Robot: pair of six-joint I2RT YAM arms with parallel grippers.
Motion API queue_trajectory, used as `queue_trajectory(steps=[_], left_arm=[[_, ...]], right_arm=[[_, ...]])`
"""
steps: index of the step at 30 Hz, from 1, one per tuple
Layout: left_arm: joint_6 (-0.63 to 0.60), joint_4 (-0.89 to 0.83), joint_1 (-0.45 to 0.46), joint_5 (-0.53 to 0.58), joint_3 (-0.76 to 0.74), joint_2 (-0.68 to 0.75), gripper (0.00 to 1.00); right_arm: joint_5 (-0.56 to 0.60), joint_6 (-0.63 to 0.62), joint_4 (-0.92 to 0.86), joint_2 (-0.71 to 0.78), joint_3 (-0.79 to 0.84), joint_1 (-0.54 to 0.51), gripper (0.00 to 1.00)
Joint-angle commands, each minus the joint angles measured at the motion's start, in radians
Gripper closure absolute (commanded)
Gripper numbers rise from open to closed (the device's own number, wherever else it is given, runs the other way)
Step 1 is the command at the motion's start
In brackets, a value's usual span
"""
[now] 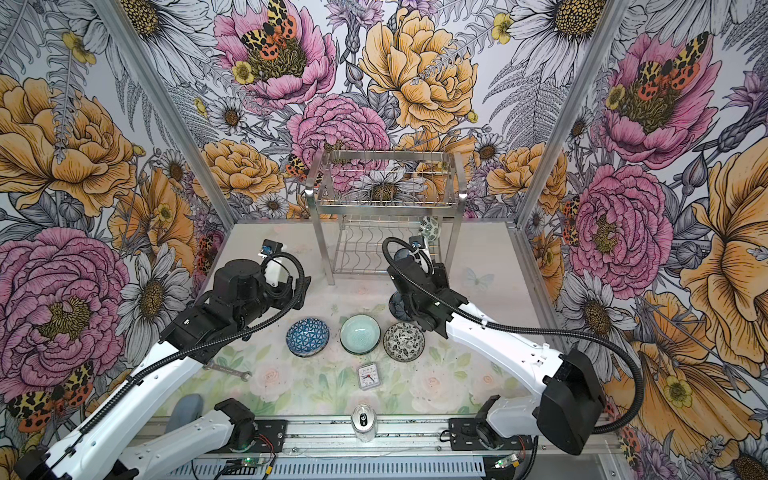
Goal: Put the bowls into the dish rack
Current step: 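Carry the blue floral bowl toward the rack with the right gripper while the left withdraws, then lower the blue floral bowl into the rack beside the green leaf bowl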
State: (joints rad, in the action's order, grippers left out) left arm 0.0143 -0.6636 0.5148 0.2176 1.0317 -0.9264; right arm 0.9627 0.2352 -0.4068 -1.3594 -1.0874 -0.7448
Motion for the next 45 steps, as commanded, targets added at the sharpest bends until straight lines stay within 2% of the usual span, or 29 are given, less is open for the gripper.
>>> queue_trajectory(steps=[1, 8, 15, 18, 22, 33, 45], left_arm=[[-0.037, -0.002, -0.025, -0.072, -0.013, 0.004, 0.01], [0.017, 0.028, -0.147, -0.21, -0.013, -0.042, 0.01], [0.006, 0.034, -0.157, -0.166, -0.023, -0.059, 0.01], [-0.001, 0.033, -0.168, -0.164, -0.021, -0.056, 0.01], [-0.012, 0.035, -0.176, -0.133, -0.031, -0.019, 0.01], [-0.019, 0.038, -0.206, -0.115, -0.048, -0.002, 0.01], [-0.019, 0.041, -0.222, -0.127, -0.053, 0.014, 0.01]], right_arm=[[0.194, -0.102, 0.066, -0.052, -0.083, 0.006, 1.0], [0.287, -0.233, 0.19, -0.228, -0.134, 0.026, 1.0], [0.302, -0.328, 0.247, -0.397, -0.214, 0.061, 1.0], [0.305, -0.444, 0.387, -0.443, -0.202, 0.08, 1.0], [0.324, -0.675, 0.659, -0.523, -0.167, 0.103, 1.0], [0.357, -0.956, 0.872, -0.759, -0.31, 0.174, 1.0], [0.413, -0.985, 0.898, -0.815, -0.321, 0.225, 1.0]])
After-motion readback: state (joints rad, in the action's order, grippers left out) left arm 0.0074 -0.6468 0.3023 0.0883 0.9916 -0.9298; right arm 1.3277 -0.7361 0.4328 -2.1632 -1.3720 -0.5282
